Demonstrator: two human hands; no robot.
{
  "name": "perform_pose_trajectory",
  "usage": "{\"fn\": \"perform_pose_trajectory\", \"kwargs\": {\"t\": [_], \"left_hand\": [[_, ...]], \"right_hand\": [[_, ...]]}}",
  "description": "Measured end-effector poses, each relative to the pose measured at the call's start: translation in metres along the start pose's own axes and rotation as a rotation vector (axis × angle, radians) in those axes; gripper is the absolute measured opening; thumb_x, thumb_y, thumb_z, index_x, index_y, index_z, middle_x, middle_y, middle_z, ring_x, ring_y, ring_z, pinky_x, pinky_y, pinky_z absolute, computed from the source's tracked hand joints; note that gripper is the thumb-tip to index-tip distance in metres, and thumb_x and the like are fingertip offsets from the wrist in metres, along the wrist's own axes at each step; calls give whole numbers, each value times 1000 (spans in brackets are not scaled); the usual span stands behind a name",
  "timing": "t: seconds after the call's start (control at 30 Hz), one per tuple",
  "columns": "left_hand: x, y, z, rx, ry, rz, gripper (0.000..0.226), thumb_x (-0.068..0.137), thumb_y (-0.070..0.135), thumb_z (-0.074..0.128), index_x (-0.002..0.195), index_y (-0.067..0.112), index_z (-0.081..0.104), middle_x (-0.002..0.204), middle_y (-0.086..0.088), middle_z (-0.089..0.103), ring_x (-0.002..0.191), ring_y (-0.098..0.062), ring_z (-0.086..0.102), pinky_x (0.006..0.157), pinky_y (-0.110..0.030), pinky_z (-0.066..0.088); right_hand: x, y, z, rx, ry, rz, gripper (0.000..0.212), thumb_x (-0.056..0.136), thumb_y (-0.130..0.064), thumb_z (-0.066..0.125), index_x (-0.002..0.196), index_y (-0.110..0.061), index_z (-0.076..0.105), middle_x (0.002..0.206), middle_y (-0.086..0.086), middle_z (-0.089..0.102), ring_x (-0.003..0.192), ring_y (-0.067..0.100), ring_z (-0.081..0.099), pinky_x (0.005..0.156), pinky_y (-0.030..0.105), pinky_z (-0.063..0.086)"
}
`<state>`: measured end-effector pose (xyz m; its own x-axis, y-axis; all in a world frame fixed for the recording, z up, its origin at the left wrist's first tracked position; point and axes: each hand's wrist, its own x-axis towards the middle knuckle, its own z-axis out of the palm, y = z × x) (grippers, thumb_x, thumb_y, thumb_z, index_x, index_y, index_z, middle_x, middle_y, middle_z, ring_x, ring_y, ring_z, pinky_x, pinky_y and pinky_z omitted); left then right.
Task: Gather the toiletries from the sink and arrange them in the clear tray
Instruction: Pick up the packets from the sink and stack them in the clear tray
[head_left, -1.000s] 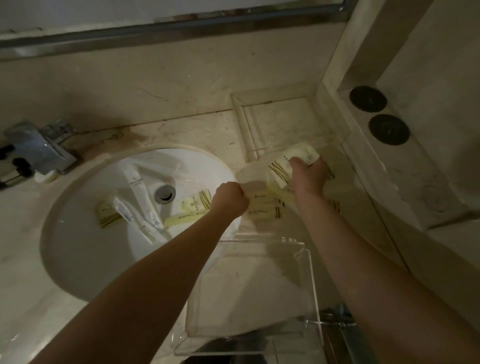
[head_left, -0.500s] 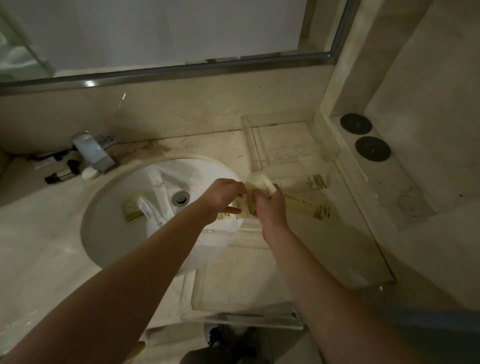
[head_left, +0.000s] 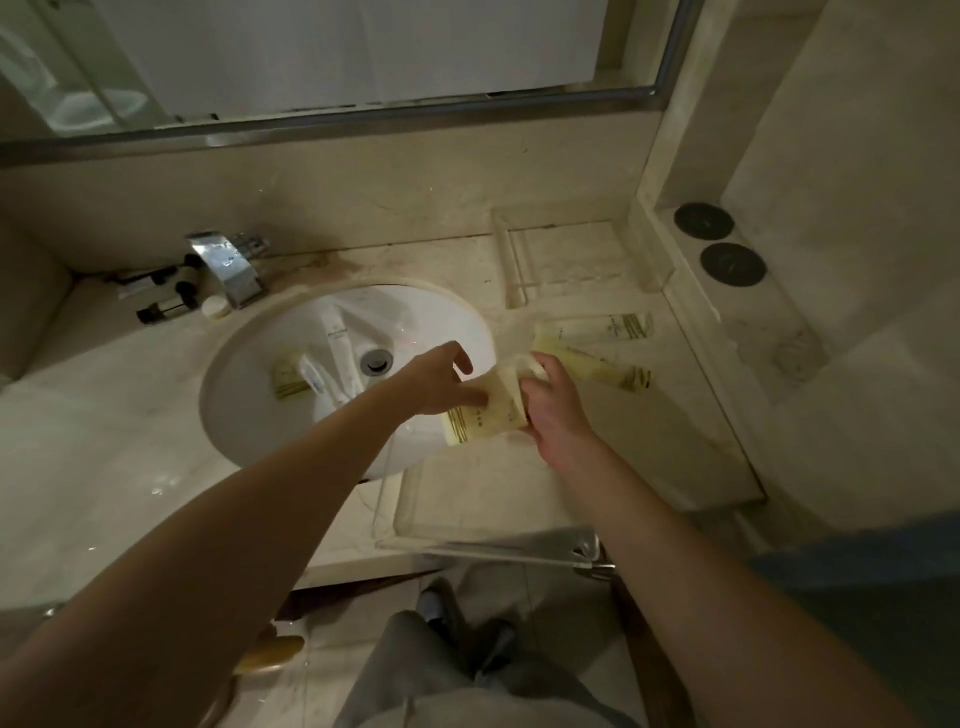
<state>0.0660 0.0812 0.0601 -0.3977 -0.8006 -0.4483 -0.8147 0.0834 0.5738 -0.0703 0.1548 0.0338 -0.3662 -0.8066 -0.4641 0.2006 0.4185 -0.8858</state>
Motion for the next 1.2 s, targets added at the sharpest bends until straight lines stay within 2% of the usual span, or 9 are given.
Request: {"fn": "perform_pose_trajectory", "kwargs": {"t": [0.1,0.3,0.43,0.57,0.7,0.87,0.97,1.03,1.2], "left_hand": [[-5,-6,2,-2,-73,32,32,83,25,72,109,11,60,106,-8,60,89,-21,57,78,-31,50],[-7,-28,13,217,-147,13,38,86,7,60,124,13,58,120,-8,61,95,-20,56,84,-28,47],[-7,-40,27,336,-243,-10,37,88,4,55,123,16,60,123,-6,62,106,-21,60,92,-31,48],[-8,-42,43,414,-277,4,41,87,0,50,123,17,61,129,-6,57,113,-23,57,92,-28,45],[-10,-45,57,462,-279,23,41,87,-4,47,118,20,59,127,-5,57,109,-24,57,87,-28,46],[-11,-48,61,530,-323,48,39,87,-5,43,115,19,56,123,-7,57,105,-26,57,84,-31,49],[-14,-47,62,635,-393,66,37,87,-4,48,117,14,57,122,-7,57,110,-25,56,90,-30,47],[-17,-48,62,680,-417,69,37,85,-2,52,118,14,57,121,-6,57,108,-24,57,91,-29,48],[-19,-57,63,687,-344,85,37,81,2,60,113,21,58,113,-4,63,96,-22,61,85,-30,53]], "right_hand": [[-6,6,-10,-123,-13,-18,32,90,-4,43,114,-22,54,110,4,59,93,21,60,66,34,57],[-6,39,-29,-239,56,154,21,86,-10,53,107,-12,53,110,9,61,93,22,63,67,34,60],[-9,57,-34,-511,-50,212,43,83,-11,59,125,-8,49,123,13,57,102,27,60,67,32,55],[-12,60,-34,-724,-129,142,45,82,-7,59,125,-18,48,118,9,56,104,28,59,86,40,54],[-15,65,-31,-981,-183,47,40,80,-13,62,119,-17,55,119,7,61,105,26,59,83,33,50],[-19,65,-31,-1183,-238,22,35,80,-13,61,112,-20,49,102,5,59,90,23,59,77,35,51],[-20,66,-30,-1334,-291,16,39,81,-19,60,119,-19,54,112,6,60,100,25,60,85,38,51],[-21,67,-28,-1414,-286,4,38,82,-21,61,119,-17,57,114,7,59,102,26,60,81,37,50],[-25,70,-25,-1412,-276,-11,43,83,-25,64,124,-13,54,122,11,50,110,29,55,85,37,47]]}}
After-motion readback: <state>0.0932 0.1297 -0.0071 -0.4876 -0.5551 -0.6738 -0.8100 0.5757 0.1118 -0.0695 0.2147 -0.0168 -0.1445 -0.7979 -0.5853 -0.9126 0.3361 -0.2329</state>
